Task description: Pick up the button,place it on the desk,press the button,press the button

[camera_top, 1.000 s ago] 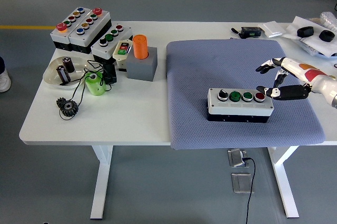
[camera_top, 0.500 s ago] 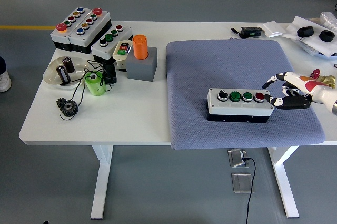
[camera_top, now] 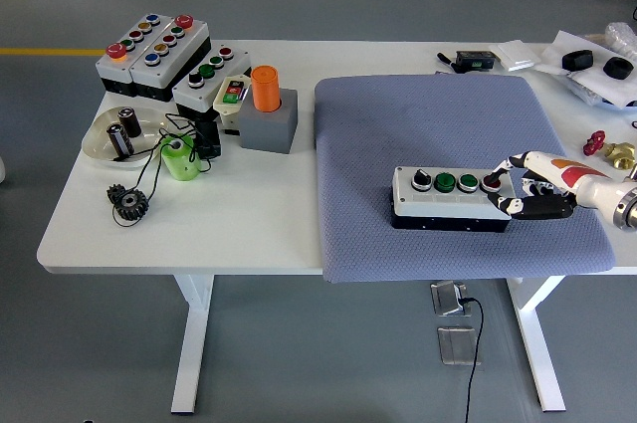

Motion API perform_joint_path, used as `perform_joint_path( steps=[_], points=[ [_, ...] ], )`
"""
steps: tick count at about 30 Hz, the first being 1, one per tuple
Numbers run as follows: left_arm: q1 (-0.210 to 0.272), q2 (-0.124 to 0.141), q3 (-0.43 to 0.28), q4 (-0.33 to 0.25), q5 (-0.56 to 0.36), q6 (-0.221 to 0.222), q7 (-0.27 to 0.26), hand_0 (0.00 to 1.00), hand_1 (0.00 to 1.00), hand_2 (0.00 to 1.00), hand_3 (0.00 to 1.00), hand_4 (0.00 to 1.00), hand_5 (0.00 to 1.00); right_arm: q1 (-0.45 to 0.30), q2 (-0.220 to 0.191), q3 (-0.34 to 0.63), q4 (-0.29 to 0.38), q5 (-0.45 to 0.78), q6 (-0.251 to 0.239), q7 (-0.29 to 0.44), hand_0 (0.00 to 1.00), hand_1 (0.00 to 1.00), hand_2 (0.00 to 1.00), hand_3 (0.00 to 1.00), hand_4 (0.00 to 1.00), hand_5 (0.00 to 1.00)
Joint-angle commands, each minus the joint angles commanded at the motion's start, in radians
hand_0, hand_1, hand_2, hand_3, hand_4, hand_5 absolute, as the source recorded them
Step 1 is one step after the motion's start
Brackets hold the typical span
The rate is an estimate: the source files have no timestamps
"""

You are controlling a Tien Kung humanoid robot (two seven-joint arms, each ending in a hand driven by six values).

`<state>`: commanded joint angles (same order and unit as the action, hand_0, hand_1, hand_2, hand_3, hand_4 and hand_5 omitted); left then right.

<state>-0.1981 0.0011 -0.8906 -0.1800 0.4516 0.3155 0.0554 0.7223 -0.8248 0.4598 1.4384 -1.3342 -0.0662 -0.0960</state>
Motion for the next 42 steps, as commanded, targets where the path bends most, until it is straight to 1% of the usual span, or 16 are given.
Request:
perform_joint_path(
  steps=[10,25,32,37,42],
  points=[
    [0.002,0.0,0.0,0.0,0.005,-0.001,0.003,0.673,0.705,0.719,0.527,0.369,0.996,0.009,0.02,-0.014,-0.029,-0.003,-0.003,-0.004,0.149,0.002,0.062,0.717,0.616,0.594],
    [0.002,0.0,0.002,0.0,0.006,-0.001,0.004,0.673,0.706,0.719,0.528,0.368,0.997,0.014,0.028,-0.031,-0.04,0.002,0.007,-0.024,0.149,0.002,0.062,0.716,0.615,0.601],
    [0.001,0.0,-0.001,0.0,0.007,0.0,0.003,0.672,0.706,0.719,0.527,0.368,0.997,0.011,0.024,-0.014,-0.029,0.018,0.002,-0.028,0.15,0.002,0.062,0.716,0.615,0.601],
    [0.001,0.0,0.002,0.0,0.005,0.0,0.003,0.672,0.706,0.719,0.528,0.368,0.997,0.008,0.017,0.022,-0.013,0.021,-0.005,-0.025,0.151,0.002,0.063,0.716,0.615,0.604],
    [0.0,0.001,0.002,0.0,0.006,0.0,0.004,0.672,0.706,0.72,0.528,0.367,0.994,0.009,0.013,0.024,-0.015,0.019,-0.004,-0.026,0.151,0.002,0.063,0.716,0.615,0.604]
  ],
)
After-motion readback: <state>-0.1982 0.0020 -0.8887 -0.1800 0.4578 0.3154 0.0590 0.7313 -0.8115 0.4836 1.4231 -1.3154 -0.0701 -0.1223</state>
